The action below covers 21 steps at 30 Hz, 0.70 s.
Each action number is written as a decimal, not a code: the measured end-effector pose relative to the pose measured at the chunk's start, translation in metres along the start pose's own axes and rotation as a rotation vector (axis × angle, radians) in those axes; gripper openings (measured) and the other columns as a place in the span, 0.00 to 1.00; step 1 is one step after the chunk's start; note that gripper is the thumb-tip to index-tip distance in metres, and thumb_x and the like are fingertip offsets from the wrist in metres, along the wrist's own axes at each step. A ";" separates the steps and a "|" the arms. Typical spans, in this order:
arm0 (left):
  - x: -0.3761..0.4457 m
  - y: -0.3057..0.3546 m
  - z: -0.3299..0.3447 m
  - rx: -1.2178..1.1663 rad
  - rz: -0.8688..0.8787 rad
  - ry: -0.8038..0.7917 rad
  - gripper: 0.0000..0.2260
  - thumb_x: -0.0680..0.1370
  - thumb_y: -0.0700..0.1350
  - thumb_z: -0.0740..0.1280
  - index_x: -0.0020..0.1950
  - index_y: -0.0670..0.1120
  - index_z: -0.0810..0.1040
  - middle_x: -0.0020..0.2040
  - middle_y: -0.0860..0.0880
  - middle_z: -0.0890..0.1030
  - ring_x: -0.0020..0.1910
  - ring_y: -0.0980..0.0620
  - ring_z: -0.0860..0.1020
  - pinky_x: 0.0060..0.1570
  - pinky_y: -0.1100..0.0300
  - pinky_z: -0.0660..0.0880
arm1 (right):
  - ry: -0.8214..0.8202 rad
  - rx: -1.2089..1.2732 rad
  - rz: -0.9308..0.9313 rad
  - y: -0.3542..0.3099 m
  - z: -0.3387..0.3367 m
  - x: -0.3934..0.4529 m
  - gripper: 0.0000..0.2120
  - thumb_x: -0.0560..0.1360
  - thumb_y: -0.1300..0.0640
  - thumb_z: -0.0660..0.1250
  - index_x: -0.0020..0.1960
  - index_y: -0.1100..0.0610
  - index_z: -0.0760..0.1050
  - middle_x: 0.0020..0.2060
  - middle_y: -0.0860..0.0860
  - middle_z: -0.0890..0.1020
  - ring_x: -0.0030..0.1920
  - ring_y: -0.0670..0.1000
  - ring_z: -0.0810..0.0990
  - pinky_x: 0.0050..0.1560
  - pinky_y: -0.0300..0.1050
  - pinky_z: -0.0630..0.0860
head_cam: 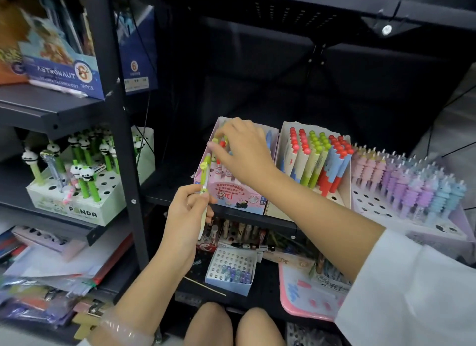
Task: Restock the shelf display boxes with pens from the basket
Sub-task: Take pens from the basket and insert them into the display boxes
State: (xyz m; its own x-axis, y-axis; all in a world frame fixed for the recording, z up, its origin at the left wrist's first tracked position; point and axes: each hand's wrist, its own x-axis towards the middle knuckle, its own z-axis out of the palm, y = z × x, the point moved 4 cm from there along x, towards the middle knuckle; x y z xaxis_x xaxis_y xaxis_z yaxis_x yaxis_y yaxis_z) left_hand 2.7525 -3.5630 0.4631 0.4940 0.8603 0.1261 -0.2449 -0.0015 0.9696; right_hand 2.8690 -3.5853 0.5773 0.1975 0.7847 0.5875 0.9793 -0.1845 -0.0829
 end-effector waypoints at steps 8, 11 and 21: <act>0.004 0.011 0.010 0.003 0.144 -0.006 0.08 0.78 0.47 0.64 0.53 0.61 0.73 0.50 0.60 0.81 0.50 0.67 0.77 0.50 0.65 0.70 | -0.106 0.635 0.267 0.001 -0.022 0.008 0.08 0.74 0.54 0.68 0.49 0.55 0.72 0.29 0.48 0.76 0.27 0.39 0.73 0.28 0.27 0.68; 0.010 0.011 0.000 0.126 0.166 -0.028 0.13 0.79 0.47 0.62 0.52 0.68 0.70 0.55 0.67 0.75 0.56 0.70 0.72 0.49 0.70 0.67 | 0.196 0.712 0.356 0.020 -0.044 0.029 0.08 0.74 0.54 0.69 0.47 0.56 0.72 0.37 0.53 0.83 0.38 0.45 0.80 0.39 0.29 0.72; 0.030 -0.003 -0.025 0.538 0.154 -0.164 0.19 0.79 0.47 0.61 0.70 0.57 0.66 0.64 0.63 0.67 0.62 0.65 0.61 0.61 0.65 0.58 | -0.095 0.295 0.291 0.041 0.009 0.047 0.11 0.73 0.53 0.70 0.47 0.58 0.71 0.36 0.50 0.79 0.39 0.49 0.78 0.41 0.44 0.73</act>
State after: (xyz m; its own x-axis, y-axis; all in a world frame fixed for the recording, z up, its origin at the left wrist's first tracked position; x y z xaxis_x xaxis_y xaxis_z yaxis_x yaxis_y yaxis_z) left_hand 2.7478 -3.5245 0.4589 0.6196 0.7393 0.2637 0.1130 -0.4165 0.9021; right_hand 2.9184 -3.5510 0.5945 0.4575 0.7784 0.4298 0.8496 -0.2399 -0.4697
